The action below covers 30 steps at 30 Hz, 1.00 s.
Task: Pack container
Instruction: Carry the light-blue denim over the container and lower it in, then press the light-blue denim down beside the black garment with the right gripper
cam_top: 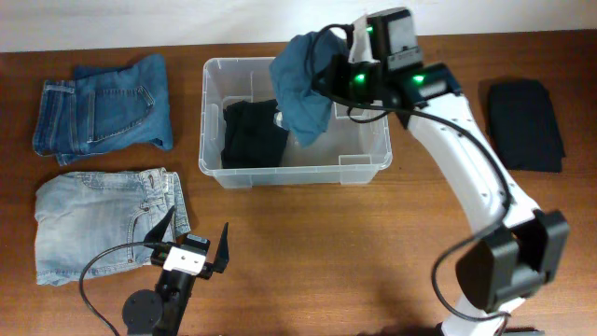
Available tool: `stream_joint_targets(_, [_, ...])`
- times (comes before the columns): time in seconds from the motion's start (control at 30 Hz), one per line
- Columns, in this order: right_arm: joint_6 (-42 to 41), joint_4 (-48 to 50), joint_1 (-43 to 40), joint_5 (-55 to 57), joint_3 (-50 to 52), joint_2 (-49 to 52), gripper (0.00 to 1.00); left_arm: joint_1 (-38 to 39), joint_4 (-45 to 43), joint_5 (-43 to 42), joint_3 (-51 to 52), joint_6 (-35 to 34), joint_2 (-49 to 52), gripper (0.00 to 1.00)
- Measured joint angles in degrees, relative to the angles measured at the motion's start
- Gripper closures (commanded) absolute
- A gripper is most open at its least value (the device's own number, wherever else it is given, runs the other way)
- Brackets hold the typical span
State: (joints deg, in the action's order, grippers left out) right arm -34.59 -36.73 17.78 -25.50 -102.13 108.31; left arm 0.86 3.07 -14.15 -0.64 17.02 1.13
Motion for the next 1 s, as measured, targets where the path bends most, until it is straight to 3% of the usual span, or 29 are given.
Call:
stream_joint_targets(0.47, [-4.42, 1.29, 0.22, 2.14, 0.0, 11.21, 0.93, 0.0, 0.0, 0.0, 0.0, 0.0, 0.0, 0.01])
stream_joint_targets(1.0, [-6.99, 1.25, 0.22, 2.1, 0.02, 15.13, 0.89, 0.0, 0.0, 0.0, 0.0, 0.0, 0.0, 0.01])
